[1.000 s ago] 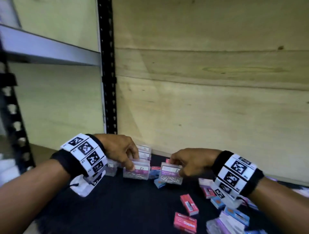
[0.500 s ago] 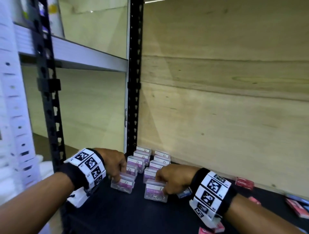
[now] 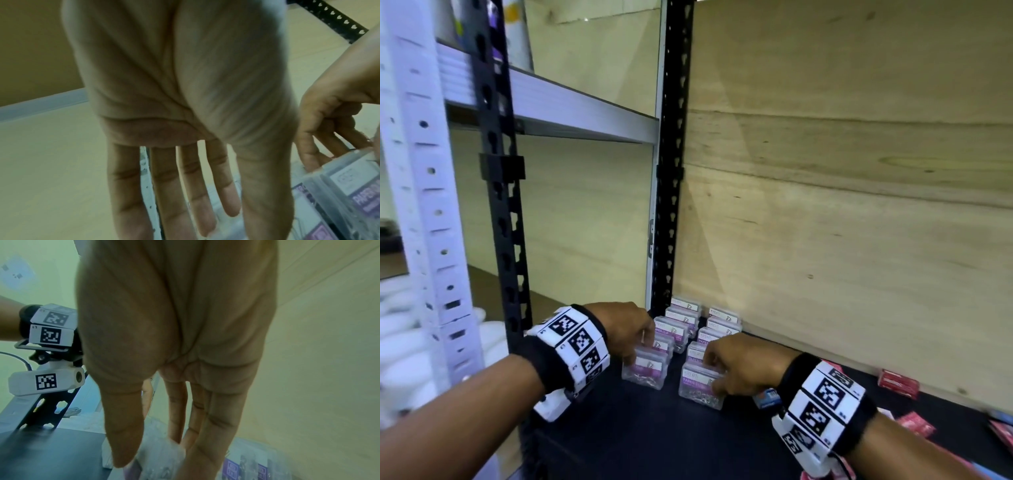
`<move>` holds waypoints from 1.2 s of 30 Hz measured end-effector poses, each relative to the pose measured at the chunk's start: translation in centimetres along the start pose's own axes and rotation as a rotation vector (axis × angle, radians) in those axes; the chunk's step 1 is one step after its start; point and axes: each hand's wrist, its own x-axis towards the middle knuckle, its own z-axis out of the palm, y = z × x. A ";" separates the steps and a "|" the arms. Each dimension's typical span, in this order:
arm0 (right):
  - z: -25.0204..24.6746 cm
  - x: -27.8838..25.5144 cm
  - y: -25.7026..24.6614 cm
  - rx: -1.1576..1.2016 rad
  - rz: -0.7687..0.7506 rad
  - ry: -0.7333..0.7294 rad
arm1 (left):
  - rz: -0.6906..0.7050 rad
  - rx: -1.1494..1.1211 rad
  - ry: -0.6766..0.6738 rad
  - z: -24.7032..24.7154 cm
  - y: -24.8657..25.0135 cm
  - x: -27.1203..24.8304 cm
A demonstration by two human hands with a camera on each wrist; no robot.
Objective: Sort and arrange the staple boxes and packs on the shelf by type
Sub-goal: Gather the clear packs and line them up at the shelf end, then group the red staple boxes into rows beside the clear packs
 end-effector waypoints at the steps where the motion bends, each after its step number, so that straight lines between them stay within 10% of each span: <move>1: -0.1 -0.2 0.1 0.012 -0.009 0.022 | 0.007 0.001 0.020 -0.1 -0.1 -0.1; 36: -1.8 -1.9 5.1 0.138 -0.012 0.111 | 0.227 0.022 0.242 -0.3 2.9 -1.1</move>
